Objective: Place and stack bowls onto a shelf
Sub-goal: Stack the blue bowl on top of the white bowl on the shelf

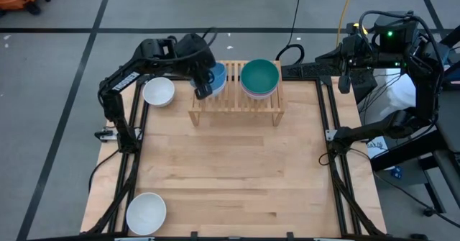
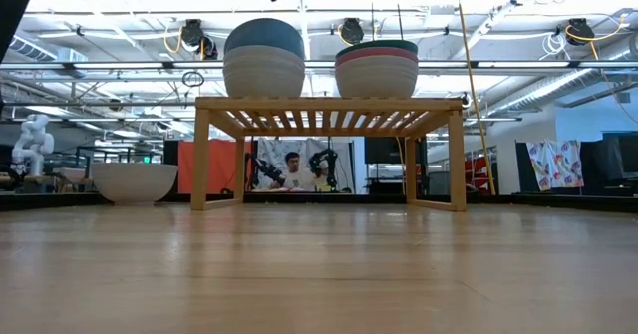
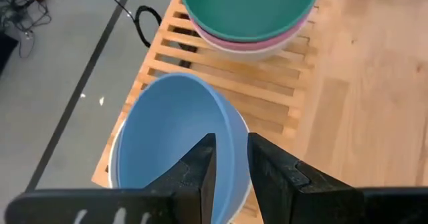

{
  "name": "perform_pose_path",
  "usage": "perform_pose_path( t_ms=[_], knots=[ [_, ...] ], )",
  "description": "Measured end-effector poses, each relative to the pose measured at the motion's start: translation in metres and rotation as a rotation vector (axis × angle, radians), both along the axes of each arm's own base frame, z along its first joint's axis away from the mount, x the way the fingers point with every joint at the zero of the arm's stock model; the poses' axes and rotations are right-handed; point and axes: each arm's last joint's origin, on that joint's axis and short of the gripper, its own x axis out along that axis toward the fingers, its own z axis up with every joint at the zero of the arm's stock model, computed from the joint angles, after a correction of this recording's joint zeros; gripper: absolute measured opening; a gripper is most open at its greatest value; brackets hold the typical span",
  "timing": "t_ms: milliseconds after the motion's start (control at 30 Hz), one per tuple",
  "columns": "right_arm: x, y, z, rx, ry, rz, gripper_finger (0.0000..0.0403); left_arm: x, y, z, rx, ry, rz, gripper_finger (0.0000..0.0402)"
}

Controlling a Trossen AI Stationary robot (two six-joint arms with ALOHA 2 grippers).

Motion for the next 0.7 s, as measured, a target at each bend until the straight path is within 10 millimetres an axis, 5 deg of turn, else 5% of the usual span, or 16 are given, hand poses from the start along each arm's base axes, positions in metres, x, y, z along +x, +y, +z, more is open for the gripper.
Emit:
perform_pose_path(
  t_ms=[233, 467, 700],
  knots=[
    [0.0, 0.0, 0.0, 0.0, 0.0, 0.0, 0.0, 0.0016, -0.0007, 0.0002, 0.005, -0.004, -0.039, 0.009],
    [0.0, 0.0, 0.0, 0.0, 0.0, 0.0, 0.0, 0.0043, 0.0002, -0.0034, 0.017, 0.024, -0.053, 0.0011],
    [0.0, 0.0, 0.0, 0.0, 0.0, 0.0, 0.0, 0.0028, 0.0023, -0.0035, 0.049, 0.035, 0.034, 0.0004]
  ],
)
